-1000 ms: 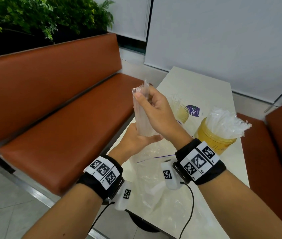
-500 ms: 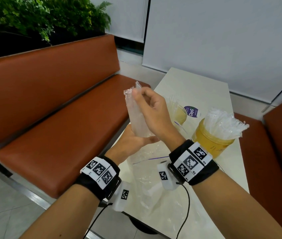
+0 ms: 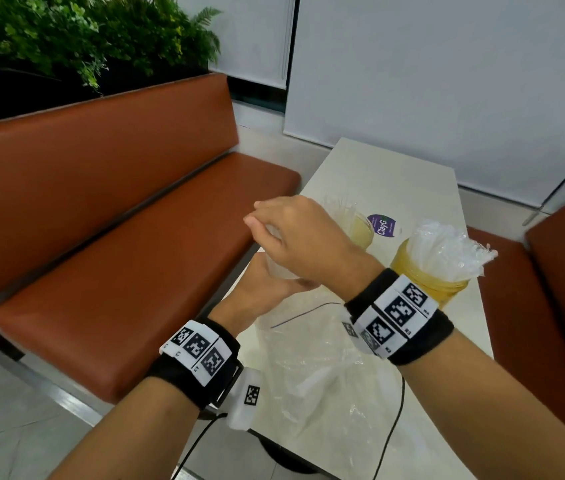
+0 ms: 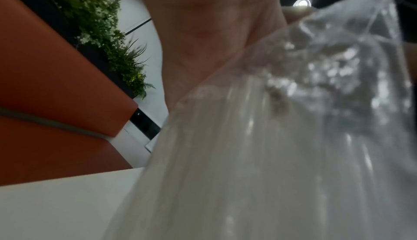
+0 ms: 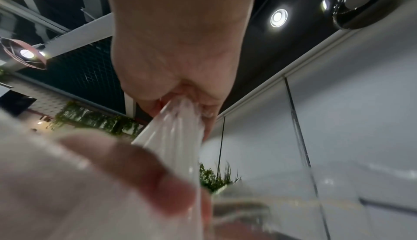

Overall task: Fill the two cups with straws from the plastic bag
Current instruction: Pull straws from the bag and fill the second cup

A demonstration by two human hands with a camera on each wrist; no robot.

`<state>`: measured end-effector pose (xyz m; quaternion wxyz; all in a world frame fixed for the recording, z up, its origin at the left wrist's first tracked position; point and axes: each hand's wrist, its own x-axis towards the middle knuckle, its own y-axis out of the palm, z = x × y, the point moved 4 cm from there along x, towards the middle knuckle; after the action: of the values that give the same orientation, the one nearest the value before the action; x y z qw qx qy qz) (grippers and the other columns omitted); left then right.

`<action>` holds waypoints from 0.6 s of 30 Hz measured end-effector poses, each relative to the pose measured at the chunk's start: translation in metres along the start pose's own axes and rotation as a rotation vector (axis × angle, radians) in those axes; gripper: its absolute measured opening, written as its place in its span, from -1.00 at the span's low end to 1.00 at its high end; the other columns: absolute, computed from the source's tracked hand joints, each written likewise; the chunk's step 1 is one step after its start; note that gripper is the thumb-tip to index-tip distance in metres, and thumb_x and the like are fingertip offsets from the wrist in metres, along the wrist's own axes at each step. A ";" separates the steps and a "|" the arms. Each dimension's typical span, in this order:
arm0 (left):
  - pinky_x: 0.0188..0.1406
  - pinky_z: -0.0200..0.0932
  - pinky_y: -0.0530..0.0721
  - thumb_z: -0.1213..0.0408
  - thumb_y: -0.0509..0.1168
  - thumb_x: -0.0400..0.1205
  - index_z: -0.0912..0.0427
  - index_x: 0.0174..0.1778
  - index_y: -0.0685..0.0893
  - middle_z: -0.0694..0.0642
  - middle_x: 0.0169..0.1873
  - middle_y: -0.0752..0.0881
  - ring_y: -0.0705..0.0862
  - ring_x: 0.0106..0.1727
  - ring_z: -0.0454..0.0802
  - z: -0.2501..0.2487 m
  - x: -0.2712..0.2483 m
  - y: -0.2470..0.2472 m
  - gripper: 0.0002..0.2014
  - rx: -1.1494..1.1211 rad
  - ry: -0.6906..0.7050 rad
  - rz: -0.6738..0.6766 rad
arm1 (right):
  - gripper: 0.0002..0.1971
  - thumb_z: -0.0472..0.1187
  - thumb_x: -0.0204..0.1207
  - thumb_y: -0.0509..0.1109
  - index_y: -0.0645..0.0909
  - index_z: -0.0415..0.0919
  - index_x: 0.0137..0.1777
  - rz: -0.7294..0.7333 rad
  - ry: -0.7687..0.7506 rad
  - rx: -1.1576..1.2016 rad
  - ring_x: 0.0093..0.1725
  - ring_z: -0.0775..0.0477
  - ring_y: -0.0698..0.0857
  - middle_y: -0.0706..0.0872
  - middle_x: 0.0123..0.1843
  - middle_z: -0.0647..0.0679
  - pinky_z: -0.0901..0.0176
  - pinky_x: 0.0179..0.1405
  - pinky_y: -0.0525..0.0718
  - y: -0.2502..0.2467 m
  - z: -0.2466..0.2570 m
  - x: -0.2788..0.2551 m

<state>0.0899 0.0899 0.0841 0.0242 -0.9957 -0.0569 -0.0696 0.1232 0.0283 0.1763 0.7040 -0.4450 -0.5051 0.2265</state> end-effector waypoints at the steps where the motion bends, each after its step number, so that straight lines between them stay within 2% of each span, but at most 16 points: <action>1: -0.01 -0.28 0.76 0.47 0.59 0.46 -0.07 0.06 0.68 -0.12 -0.11 0.82 0.76 0.02 -0.38 -0.004 0.001 0.001 -0.59 0.025 0.030 -0.011 | -0.61 -0.07 0.72 0.18 0.84 -0.22 0.05 -0.010 -0.010 0.019 0.09 -0.14 0.83 0.88 0.00 -0.12 -0.13 0.08 0.77 0.001 0.003 -0.004; 3: -0.17 -0.40 0.70 0.59 0.44 0.56 -0.05 -0.05 0.63 -0.09 -0.21 0.71 0.72 -0.09 -0.43 -0.015 0.001 0.003 -0.63 0.055 0.103 -0.029 | -0.65 -0.11 0.72 0.23 0.80 -0.20 0.27 -0.003 -0.008 0.048 0.25 -0.10 0.80 0.85 0.24 -0.09 -0.12 0.22 0.76 0.004 0.006 -0.013; 5: -0.24 -0.48 0.65 0.56 0.37 0.63 -0.11 -0.11 0.57 -0.12 -0.24 0.64 0.68 -0.18 -0.51 -0.015 -0.001 0.006 -0.62 0.076 0.144 -0.029 | -0.62 -0.10 0.75 0.22 0.68 -0.16 0.46 0.050 0.018 0.100 0.44 -0.03 0.69 0.74 0.43 -0.03 -0.11 0.37 0.69 0.008 0.005 -0.022; 7: -0.21 -0.52 0.63 0.40 0.35 0.65 -0.21 -0.07 0.52 -0.20 -0.17 0.61 0.66 -0.17 -0.52 -0.012 -0.005 0.005 -0.68 0.076 0.138 -0.033 | -0.55 -0.04 0.76 0.24 0.54 -0.15 0.59 0.083 0.037 0.227 0.61 0.03 0.52 0.61 0.58 -0.01 -0.10 0.55 0.55 0.010 0.004 -0.027; 8: -0.15 -0.52 0.64 0.31 0.34 0.64 -0.24 -0.02 0.53 -0.21 -0.11 0.63 0.66 -0.11 -0.52 -0.010 -0.007 0.003 -0.73 0.063 0.112 -0.028 | -0.48 -0.02 0.74 0.31 0.45 -0.15 0.66 0.070 0.045 0.325 0.67 0.04 0.43 0.53 0.64 -0.02 -0.10 0.62 0.46 0.010 0.004 -0.028; 9: -0.07 -0.47 0.68 0.25 0.34 0.62 -0.19 0.07 0.61 -0.17 -0.06 0.70 0.70 -0.02 -0.48 -0.010 -0.007 0.001 -0.79 0.051 0.098 -0.019 | -0.36 -0.01 0.67 0.43 0.36 -0.15 0.70 0.022 0.068 0.438 0.70 0.06 0.37 0.46 0.68 -0.02 -0.08 0.66 0.40 0.008 0.003 -0.028; 10: 0.00 -0.36 0.73 0.24 0.36 0.60 -0.07 0.15 0.70 -0.09 -0.01 0.77 0.75 0.06 -0.37 -0.010 -0.005 -0.001 -0.78 0.053 0.096 -0.010 | -0.20 0.00 0.56 0.56 0.29 -0.11 0.73 -0.056 0.135 0.547 0.69 0.10 0.36 0.44 0.68 0.00 -0.03 0.68 0.39 0.007 0.000 -0.030; 12: -0.02 -0.18 0.80 0.32 0.43 0.58 0.14 0.15 0.76 0.04 -0.04 0.83 0.82 0.06 -0.14 -0.013 -0.004 -0.006 -0.77 0.044 0.102 0.003 | -0.01 0.09 0.28 0.74 0.30 0.03 0.67 -0.160 0.365 0.679 0.58 0.21 0.48 0.54 0.57 0.10 0.12 0.59 0.48 0.008 -0.010 -0.034; 13: -0.05 -0.16 0.80 0.36 0.44 0.59 0.16 0.11 0.77 0.05 -0.08 0.84 0.83 0.03 -0.10 -0.013 -0.003 -0.005 -0.81 0.028 0.087 0.000 | -0.04 0.16 0.19 0.76 0.41 0.06 0.59 -0.139 0.459 0.696 0.47 0.24 0.58 0.64 0.45 0.15 0.14 0.50 0.56 0.013 -0.014 -0.037; 15: -0.09 -0.17 0.80 0.39 0.42 0.63 0.16 0.04 0.78 0.05 -0.15 0.83 0.83 -0.03 -0.09 -0.008 -0.002 -0.007 -0.89 0.017 0.081 -0.014 | -0.36 0.17 0.19 0.75 0.70 -0.04 0.24 -0.041 0.555 0.732 0.10 0.15 0.79 0.83 0.09 0.09 0.05 0.19 0.77 0.025 -0.017 -0.041; 16: -0.10 -0.19 0.78 0.40 0.40 0.63 0.17 0.01 0.78 0.02 -0.18 0.82 0.82 -0.05 -0.12 -0.005 -0.001 -0.007 -0.90 0.028 0.094 -0.035 | -0.53 0.10 0.25 0.75 0.76 -0.15 0.04 -0.025 0.570 0.758 -0.06 0.01 0.84 0.86 -0.07 -0.01 -0.07 0.03 0.82 0.030 -0.017 -0.042; 17: -0.11 -0.20 0.77 0.43 0.40 0.60 0.20 -0.01 0.78 0.00 -0.20 0.81 0.81 -0.07 -0.15 -0.005 -0.001 -0.008 -0.89 0.027 0.109 -0.051 | -0.62 0.02 0.31 0.73 0.77 -0.25 -0.09 -0.035 0.574 0.772 -0.15 -0.13 0.84 0.86 -0.16 -0.11 -0.17 -0.06 0.82 0.034 -0.016 -0.041; 18: -0.11 -0.20 0.77 0.48 0.39 0.57 0.24 -0.01 0.77 0.01 -0.21 0.80 0.80 -0.08 -0.16 -0.003 -0.001 -0.008 -0.86 0.012 0.111 -0.067 | -0.70 -0.05 0.37 0.70 0.76 -0.29 -0.16 -0.049 0.581 0.776 -0.20 -0.19 0.83 0.85 -0.22 -0.14 -0.19 -0.12 0.81 0.037 -0.016 -0.039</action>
<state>0.0879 0.0979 0.0878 0.0308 -0.9877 -0.0890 -0.1252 0.1275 0.0103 0.1230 0.9351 -0.1822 -0.1760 0.2478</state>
